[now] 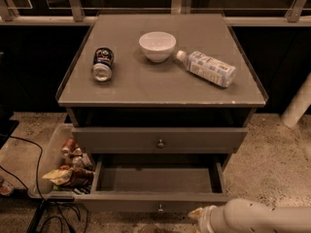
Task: Close middle drawer
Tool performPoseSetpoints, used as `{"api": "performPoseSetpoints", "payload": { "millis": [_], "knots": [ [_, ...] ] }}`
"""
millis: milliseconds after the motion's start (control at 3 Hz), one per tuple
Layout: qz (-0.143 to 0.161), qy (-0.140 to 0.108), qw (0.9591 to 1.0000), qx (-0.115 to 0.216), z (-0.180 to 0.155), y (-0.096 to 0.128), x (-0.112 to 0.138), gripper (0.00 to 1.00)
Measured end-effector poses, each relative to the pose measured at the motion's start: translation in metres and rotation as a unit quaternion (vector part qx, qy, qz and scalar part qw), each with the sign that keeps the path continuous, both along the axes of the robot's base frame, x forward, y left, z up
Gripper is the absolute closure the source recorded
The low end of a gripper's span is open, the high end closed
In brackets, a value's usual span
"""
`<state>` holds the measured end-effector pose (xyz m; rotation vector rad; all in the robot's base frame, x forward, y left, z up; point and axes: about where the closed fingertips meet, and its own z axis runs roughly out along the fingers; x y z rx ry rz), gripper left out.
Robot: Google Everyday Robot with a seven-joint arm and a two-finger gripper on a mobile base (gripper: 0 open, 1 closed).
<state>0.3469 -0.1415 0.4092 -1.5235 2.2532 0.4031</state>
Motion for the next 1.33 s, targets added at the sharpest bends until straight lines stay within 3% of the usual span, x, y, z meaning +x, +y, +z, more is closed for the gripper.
{"api": "performPoseSetpoints", "payload": {
  "millis": [333,667,1000,1333],
  "knots": [
    [-0.002,-0.003,0.9994,0.034,-0.018,-0.021,0.021,0.64],
    [-0.014,-0.010,0.9982,0.057,-0.026,-0.041,0.068,0.88],
    [-0.016,-0.013,0.9980,0.059,-0.024,-0.041,0.073,1.00],
    [-0.028,-0.061,0.9964,0.052,0.013,-0.043,0.123,1.00]
  ]
}}
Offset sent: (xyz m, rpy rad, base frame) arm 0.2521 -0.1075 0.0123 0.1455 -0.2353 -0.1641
